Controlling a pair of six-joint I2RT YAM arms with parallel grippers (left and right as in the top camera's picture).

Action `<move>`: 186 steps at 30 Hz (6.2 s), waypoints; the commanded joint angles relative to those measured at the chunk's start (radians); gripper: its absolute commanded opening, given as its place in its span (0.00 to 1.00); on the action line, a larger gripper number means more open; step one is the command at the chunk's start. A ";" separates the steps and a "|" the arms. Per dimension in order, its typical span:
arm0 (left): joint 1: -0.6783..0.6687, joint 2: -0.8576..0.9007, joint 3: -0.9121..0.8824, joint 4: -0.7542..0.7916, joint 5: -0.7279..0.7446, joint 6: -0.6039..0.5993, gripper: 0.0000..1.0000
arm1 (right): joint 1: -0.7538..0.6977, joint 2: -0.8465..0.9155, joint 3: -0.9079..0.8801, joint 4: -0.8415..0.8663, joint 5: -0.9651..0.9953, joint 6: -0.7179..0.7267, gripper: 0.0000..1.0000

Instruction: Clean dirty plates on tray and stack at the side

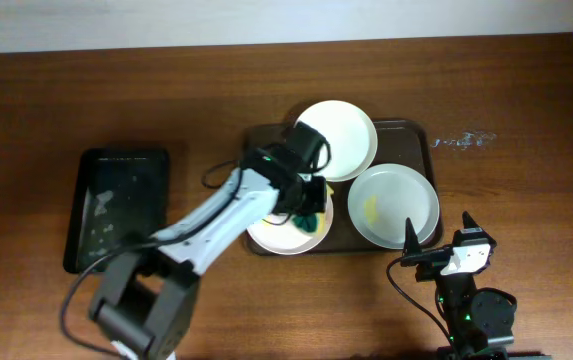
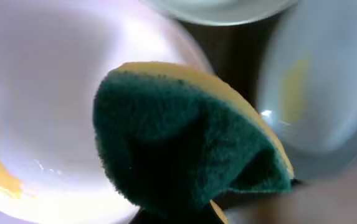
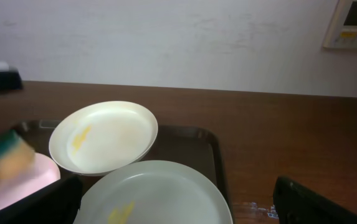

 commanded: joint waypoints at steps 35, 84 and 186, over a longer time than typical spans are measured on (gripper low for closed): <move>0.087 0.097 -0.019 -0.016 -0.052 0.121 0.56 | 0.005 -0.006 -0.006 0.177 -0.409 0.082 0.98; 0.121 0.097 -0.020 -0.023 0.022 -0.010 0.24 | 0.259 1.928 1.357 -0.808 -0.309 0.277 0.39; 0.908 -0.495 -0.047 -0.405 -0.061 0.106 0.00 | -0.512 1.686 1.435 -0.788 -0.196 0.354 0.04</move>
